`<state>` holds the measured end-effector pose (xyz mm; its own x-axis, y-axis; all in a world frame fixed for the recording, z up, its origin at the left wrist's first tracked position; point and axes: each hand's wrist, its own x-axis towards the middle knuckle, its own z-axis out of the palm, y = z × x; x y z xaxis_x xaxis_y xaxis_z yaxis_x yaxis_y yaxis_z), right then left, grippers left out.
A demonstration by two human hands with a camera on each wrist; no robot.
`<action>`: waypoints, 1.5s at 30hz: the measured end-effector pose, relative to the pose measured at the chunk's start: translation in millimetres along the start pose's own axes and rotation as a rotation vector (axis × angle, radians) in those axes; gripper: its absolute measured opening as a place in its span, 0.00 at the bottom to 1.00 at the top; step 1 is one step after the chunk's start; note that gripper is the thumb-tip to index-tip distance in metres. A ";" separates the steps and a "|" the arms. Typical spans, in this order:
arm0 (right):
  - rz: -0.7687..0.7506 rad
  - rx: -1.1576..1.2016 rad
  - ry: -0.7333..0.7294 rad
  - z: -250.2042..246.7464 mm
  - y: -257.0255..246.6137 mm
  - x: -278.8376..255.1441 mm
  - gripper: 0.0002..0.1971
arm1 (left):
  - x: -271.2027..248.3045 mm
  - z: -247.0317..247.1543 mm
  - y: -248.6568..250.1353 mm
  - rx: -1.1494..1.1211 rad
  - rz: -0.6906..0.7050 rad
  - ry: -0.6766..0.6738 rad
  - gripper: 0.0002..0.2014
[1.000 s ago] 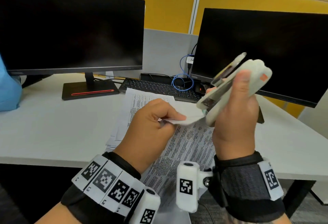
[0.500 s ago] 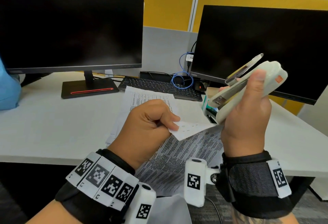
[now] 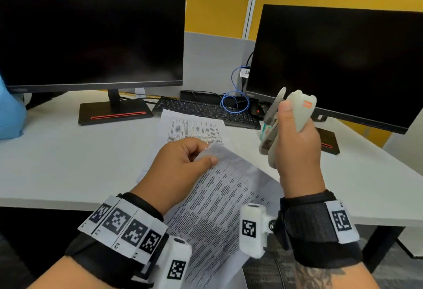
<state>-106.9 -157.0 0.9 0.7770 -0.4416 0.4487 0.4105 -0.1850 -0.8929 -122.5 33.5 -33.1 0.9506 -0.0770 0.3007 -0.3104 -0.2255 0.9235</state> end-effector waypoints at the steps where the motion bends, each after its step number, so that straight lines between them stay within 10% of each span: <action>1: 0.056 -0.052 -0.012 -1.4 5.2 4.5 0.17 | -0.3 -1.9 -3.8 0.018 -0.022 -0.022 0.03; 10: 0.637 -0.569 -0.331 -10.2 62.1 45.3 0.27 | 0.2 -11.6 -21.3 0.034 -0.054 -0.093 0.04; 21: 0.361 -1.236 -0.666 -9.1 63.9 55.2 0.24 | 0.3 -12.0 -35.3 -0.004 -0.105 -0.003 0.04; 26: 0.195 -0.744 -0.675 -19.8 26.6 31.4 0.20 | -5.6 -12.0 -40.3 -0.057 -0.078 0.071 0.03; 30: 0.101 -0.883 -1.019 -22.3 12.4 2.2 0.14 | -24.6 -7.4 -52.8 -0.140 -0.034 0.095 0.06; 33: -0.039 -1.097 -1.001 -18.4 22.5 -21.0 0.04 | -39.5 -3.6 -66.0 -0.149 -0.024 0.034 0.05; 45: -0.119 -1.285 -1.189 -6.0 79.2 -78.9 0.16 | -62.8 -13.5 -118.5 0.739 -0.013 -0.398 0.07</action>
<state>-138.6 -142.1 -105.4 0.9105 0.3404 -0.2350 0.3376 -0.9398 -0.0532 -145.3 78.2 -158.2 0.9249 -0.3761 0.0568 -0.3539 -0.7960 0.4910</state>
